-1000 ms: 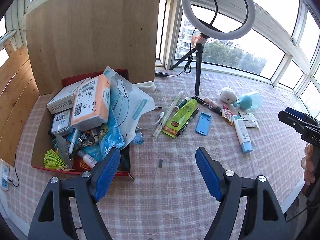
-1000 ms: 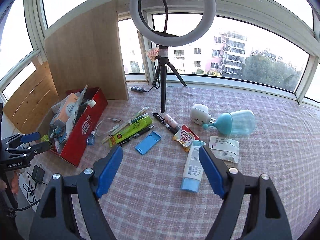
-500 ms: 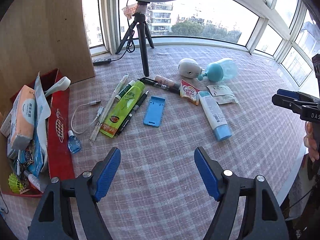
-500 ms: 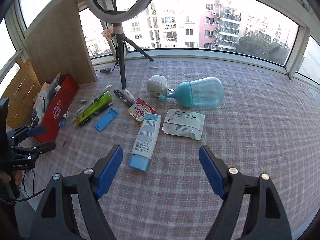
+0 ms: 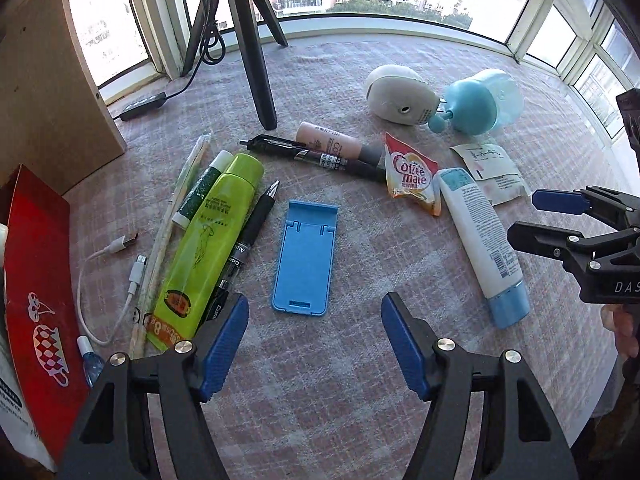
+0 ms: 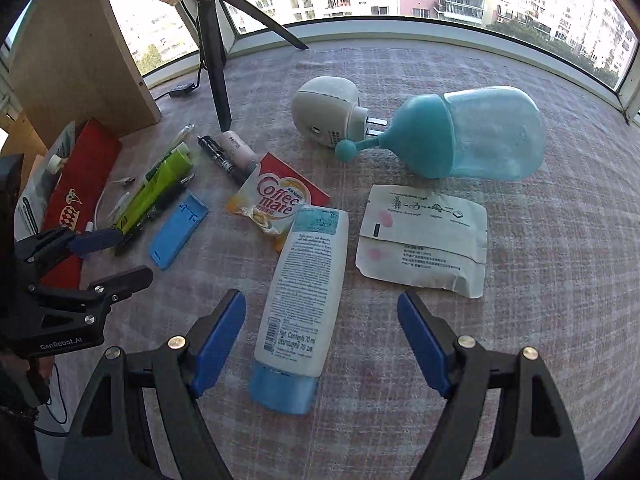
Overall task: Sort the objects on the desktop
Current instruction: 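Move both tools back toward the white lotion tube and blue phone stand, then grasp the white lotion tube with the right gripper while the left grasps the blue phone stand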
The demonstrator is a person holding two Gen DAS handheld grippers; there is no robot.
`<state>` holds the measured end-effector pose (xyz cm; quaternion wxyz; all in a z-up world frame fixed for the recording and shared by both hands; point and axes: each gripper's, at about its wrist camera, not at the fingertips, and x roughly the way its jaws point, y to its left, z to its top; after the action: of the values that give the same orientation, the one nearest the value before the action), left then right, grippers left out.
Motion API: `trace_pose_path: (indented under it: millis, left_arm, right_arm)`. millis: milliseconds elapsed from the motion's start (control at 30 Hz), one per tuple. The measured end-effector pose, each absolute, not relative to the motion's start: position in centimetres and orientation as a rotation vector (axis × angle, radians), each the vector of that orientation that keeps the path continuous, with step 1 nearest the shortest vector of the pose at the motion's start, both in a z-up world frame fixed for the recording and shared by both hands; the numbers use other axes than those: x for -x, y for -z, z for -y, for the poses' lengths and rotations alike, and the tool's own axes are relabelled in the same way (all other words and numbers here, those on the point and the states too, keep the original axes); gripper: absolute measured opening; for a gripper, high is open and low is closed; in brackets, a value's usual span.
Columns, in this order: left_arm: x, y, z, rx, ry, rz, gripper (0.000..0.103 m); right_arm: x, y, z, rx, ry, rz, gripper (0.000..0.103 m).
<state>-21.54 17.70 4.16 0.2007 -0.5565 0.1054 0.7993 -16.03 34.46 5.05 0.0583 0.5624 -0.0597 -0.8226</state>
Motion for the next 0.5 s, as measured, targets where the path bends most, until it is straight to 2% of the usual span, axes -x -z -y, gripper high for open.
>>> trace_pose_path:
  millis: [500]
  left_arm:
    - [23.9,-1.7,-19.2,1.577,-2.183,-0.357,0.066]
  right_arm:
    - [18.0,-3.2,-33.4,-1.786,2.446,0.137,0.078]
